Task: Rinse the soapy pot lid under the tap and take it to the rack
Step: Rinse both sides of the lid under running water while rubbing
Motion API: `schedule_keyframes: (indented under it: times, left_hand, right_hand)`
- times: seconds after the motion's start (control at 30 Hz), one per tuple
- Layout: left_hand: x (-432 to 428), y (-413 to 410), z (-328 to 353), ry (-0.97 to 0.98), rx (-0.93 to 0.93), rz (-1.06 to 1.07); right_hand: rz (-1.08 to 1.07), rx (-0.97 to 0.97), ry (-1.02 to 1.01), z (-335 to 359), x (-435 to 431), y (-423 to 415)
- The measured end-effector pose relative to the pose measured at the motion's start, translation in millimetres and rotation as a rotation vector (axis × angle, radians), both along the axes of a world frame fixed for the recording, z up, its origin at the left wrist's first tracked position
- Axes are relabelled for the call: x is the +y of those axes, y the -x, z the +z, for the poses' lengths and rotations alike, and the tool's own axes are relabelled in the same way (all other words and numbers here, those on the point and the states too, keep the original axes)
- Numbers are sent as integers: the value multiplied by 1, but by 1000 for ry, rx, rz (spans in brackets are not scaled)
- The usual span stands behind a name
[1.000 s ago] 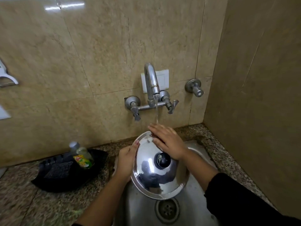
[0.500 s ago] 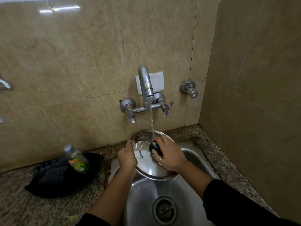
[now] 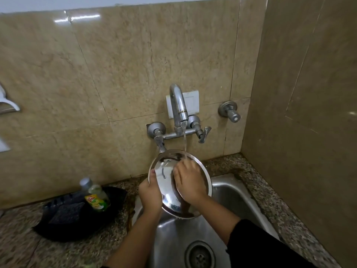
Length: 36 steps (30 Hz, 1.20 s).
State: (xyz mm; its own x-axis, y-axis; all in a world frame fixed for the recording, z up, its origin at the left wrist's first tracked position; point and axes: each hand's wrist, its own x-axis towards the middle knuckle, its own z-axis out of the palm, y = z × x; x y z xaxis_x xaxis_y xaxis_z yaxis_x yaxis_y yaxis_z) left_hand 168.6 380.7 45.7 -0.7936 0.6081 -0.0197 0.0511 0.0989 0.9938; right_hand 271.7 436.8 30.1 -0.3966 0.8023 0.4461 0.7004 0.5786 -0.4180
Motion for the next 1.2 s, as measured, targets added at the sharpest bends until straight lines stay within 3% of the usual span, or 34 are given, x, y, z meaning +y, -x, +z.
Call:
schedule_keyframes:
  times: [0.07,0.13,0.3,0.4,0.5,0.63,0.73,0.87,0.93,1.0,1.1,1.2]
  left_hand:
    - [-2,11,-2,-3,-73,-12]
    - [-4,17,-5,15,-88,-31]
    - [-4,8,-14,35,-138,-119]
    - [-1,10,-13,-2,-145,-143]
    - [-3,13,-15,1,-130,-211]
    - [-6,8,-20,47,-45,-314]
    - [2,0,-20,33,-31,-347]
    - [5,-6,-19,-8,-13,-336]
    - [2,-2,-21,-12,-49,-331]
    - [-1,2,-23,11,-50,-353]
    - [-6,-2,-22,33,-16,-391]
    - [-9,-8,-18,-11,3,-366]
  right_hand:
    - [300,-6,-113,-11,-2,-20]
    - [392,-67,-26,-18,5,-40]
    - [164,128,192,-20,25,-36]
    - [284,184,148,-14,14,-40]
    - [377,133,122,-22,7,-63]
    - [222,38,248,-23,19,-70]
    - [241,-47,293,5,13,-46]
    - [252,-298,-66,1,-22,-23]
    - [236,-354,-122,-14,-36,-29]
    - [154,-340,-103,-17,-31,-37]
    - [-62,-160,156,2,-7,-46]
    - [99,-206,77,15,-7,-38]
